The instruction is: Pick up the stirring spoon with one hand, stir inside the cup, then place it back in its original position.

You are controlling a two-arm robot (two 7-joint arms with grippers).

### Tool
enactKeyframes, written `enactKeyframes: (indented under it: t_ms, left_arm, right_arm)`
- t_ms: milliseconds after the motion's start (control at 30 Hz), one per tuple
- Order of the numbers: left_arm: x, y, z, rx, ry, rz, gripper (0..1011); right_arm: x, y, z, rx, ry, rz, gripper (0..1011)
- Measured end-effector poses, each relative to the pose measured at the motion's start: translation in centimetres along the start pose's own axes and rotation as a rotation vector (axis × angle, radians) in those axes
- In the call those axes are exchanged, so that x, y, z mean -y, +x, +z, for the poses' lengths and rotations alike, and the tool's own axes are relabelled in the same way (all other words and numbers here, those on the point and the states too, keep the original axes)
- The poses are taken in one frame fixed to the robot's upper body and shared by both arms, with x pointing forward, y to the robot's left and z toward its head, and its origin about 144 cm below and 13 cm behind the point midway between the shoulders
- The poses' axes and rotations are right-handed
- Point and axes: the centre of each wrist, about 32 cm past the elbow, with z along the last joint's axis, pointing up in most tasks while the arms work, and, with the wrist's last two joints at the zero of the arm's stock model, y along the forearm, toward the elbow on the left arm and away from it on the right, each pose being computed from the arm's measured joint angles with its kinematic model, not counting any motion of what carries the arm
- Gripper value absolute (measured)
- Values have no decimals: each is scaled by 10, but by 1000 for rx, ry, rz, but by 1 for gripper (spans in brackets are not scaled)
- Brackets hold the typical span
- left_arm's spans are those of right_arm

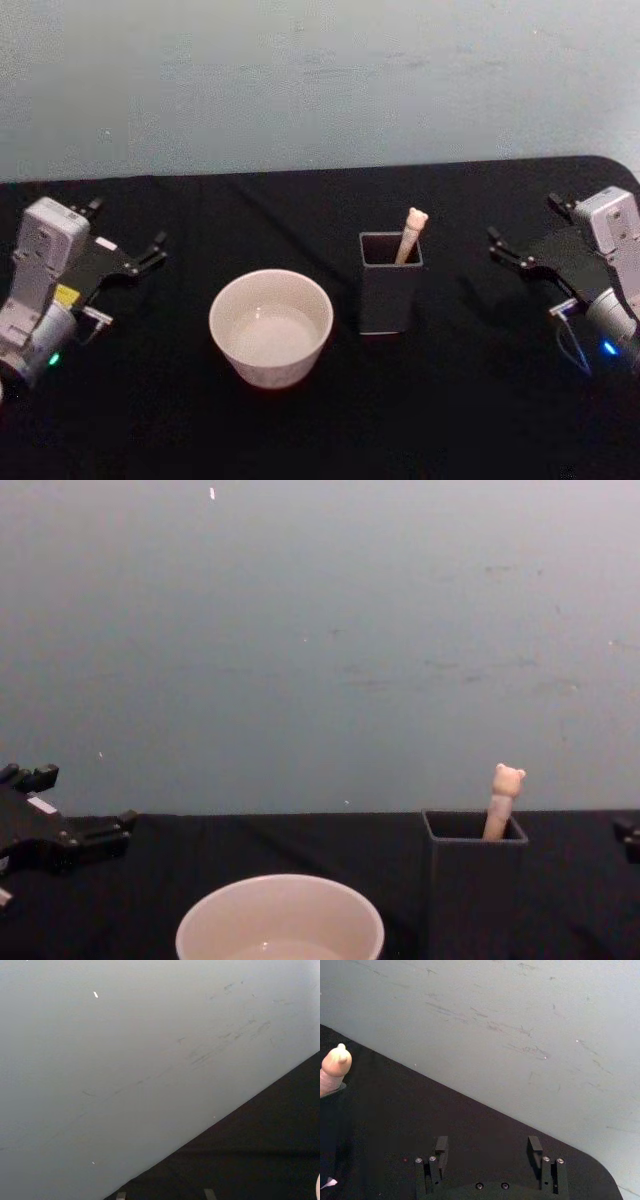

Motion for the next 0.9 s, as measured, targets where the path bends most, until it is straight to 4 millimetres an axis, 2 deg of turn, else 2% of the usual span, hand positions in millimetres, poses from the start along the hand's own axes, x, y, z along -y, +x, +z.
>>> enactKeyframes:
  t_ms: [367, 600, 633, 667, 700, 767, 900]
  left_arm:
    - [0, 0, 0, 0, 0, 0, 1001]
    - [0, 0, 0, 0, 0, 0, 1001]
    - [0, 0, 0, 0, 0, 0, 1001]
    - [0, 0, 0, 0, 0, 0, 1001]
    - [0, 0, 0, 0, 0, 0, 1001]
    - [0, 0, 0, 0, 0, 0, 1001]
    - [0, 0, 0, 0, 0, 0, 1001]
  right_arm:
    - [0, 1, 0, -1, 8, 0, 1002]
    - [1, 8, 4, -71, 38, 22, 1002]
    - [2, 23, 25, -83, 53, 18, 1002]
    - [2, 23, 25, -83, 53, 18, 1002]
    - [3, 40, 48, -92, 74, 7, 1002]
    - [7, 53, 69, -122, 74, 18, 1002]
    - [17, 63, 87, -167, 78, 48, 1002]
